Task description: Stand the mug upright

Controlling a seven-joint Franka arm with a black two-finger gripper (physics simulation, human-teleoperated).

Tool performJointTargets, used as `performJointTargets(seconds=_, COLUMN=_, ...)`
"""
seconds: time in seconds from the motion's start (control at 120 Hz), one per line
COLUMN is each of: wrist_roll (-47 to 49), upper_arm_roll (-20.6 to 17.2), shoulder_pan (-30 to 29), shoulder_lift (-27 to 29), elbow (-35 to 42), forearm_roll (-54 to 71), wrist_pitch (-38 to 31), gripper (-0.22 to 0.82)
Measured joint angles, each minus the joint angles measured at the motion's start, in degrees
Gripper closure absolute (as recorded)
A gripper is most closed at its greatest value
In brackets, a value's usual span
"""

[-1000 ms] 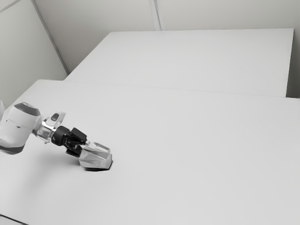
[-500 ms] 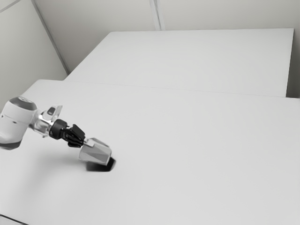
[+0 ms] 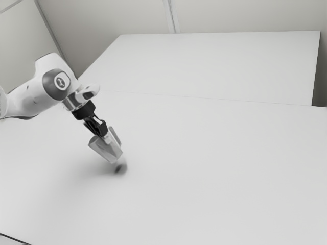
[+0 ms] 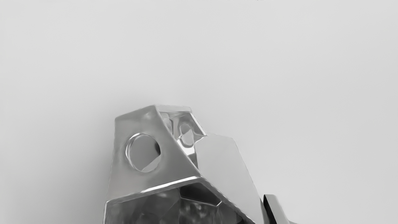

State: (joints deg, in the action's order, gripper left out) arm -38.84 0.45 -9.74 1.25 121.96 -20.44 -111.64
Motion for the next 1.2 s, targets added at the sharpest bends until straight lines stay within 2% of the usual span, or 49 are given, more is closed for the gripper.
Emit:
performJointTargets(seconds=0.217, wrist_roll=9.44, upper_arm_roll=-4.75, shoulder_pan=0.60, shoulder_lift=0.28, elbow=0.31, forearm_roll=12.97, wrist_pitch=-7.50, gripper=0.78)
performJointTargets(seconds=0.392, wrist_roll=15.48, upper_arm_roll=-5.77, shoulder_pan=0.24, shoulder_lift=-1.58, elbow=1.66, forearm_roll=16.53, wrist_pitch=-12.09, gripper=0.78)
performJointTargets(seconds=0.633, wrist_roll=21.48, upper_arm_roll=-5.99, shoulder_pan=-1.56, shoulder_lift=-5.31, elbow=1.81, forearm_roll=17.97, wrist_pitch=-14.52, gripper=0.76)
performJointTargets(seconds=0.675, wrist_roll=22.22, upper_arm_roll=-6.02, shoulder_pan=-2.01, shoulder_lift=-5.51, elbow=1.81, forearm_roll=17.96, wrist_pitch=-14.70, gripper=0.72)
performJointTargets(seconds=0.817, wrist_roll=24.26, upper_arm_roll=-6.14, shoulder_pan=-1.88, shoulder_lift=-5.90, elbow=1.81, forearm_roll=17.91, wrist_pitch=-15.11, gripper=0.41)
performJointTargets(seconds=0.908, wrist_roll=25.34, upper_arm_roll=-6.21, shoulder_pan=-1.63, shoulder_lift=-5.82, elbow=1.77, forearm_roll=17.90, wrist_pitch=-15.25, gripper=0.26)
performJointTargets(seconds=1.1, wrist_roll=27.09, upper_arm_roll=-7.52, shoulder_pan=-2.06, shoulder_lift=-3.26, elbow=0.73, forearm_roll=17.86, wrist_pitch=-14.93, gripper=0.11)
performJointTargets(seconds=1.2, wrist_roll=27.68, upper_arm_roll=-7.77, shoulder_pan=-1.39, shoulder_lift=-2.80, elbow=-4.23, forearm_roll=17.76, wrist_pitch=-12.74, gripper=0.07)
